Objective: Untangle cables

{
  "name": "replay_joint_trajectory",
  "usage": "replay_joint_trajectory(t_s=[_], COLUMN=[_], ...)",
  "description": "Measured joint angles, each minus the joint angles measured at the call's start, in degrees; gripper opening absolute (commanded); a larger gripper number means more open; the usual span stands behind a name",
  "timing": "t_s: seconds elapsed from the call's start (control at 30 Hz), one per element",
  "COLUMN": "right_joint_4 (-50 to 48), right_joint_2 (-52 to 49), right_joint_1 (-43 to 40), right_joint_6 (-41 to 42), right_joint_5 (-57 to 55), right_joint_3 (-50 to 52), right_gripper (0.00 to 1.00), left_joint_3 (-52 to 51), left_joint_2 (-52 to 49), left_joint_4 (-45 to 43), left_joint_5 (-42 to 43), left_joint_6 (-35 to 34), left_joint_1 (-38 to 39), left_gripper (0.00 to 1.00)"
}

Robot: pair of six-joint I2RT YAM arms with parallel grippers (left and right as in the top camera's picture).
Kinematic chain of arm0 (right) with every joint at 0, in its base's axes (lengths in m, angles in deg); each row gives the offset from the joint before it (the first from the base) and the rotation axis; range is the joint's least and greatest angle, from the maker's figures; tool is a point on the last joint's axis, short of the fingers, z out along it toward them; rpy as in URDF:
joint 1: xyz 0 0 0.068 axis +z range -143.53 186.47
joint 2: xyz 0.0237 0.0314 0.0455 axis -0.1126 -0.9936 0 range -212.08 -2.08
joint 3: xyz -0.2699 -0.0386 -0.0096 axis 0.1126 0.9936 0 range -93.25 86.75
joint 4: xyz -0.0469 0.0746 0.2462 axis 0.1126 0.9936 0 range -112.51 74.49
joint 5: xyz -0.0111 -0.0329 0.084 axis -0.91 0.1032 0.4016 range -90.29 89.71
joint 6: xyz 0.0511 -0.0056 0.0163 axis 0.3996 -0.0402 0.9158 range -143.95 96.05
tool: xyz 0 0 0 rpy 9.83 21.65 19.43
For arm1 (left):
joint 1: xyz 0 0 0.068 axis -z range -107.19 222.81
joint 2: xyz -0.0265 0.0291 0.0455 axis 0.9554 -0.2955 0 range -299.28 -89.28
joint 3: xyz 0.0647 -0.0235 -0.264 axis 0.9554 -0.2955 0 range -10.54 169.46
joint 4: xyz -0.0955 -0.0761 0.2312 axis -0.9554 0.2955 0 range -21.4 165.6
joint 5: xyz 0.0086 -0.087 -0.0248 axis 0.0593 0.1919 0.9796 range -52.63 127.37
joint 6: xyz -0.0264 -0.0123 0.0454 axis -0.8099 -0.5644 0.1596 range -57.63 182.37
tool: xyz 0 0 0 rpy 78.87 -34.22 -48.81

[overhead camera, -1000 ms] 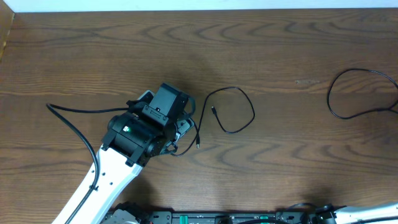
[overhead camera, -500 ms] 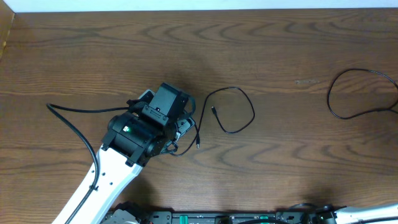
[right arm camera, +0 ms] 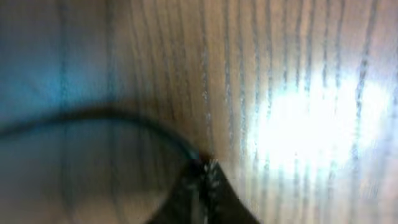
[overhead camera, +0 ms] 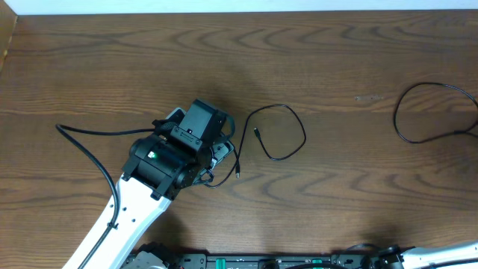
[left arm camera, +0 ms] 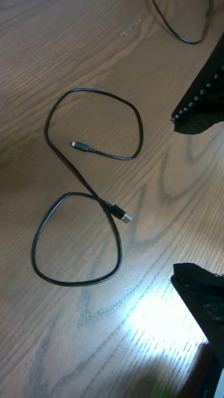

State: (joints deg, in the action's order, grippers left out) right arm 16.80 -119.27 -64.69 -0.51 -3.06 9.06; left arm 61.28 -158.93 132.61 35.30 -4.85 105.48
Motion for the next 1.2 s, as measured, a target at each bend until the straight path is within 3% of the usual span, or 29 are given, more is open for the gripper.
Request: replay_joint_trajectory(t_s=[0.17,0.4,0.63,0.9,1.2], right_joint_4=[-0.1,3.7,4.2,-0.9,-9.3], right_joint_2=[0.1,1.4,10.3,17.1,17.1], right_joint_1=[0.0,0.1,3.8,19.9,36.9], right_joint_6=[0.5,8.1,13.8,20.2,18.9], right_joint_5=[6.2,17.2,20.3,23.8,21.1], right_joint_3=[0.0,1.3,1.6,1.6,1.6], right_gripper=[0.01,0.01,0.01,0.01,0.01], left_joint_3=[0.0,0.0,0.0,0.0,0.0], left_joint_2=[0.0,0.0,0.0,0.0,0.0], left_joint_4=[0.0,0.0,0.0,0.0,0.0], left_joint_5=[0.0,0.0,0.0,0.0,0.2], left_joint_6=[0.0,0.0,0.0,0.0,0.0], left_joint_1=[0.0,0.0,0.0,0.0,0.0], left_gripper=[0.72,0.72,0.72,0.72,0.72])
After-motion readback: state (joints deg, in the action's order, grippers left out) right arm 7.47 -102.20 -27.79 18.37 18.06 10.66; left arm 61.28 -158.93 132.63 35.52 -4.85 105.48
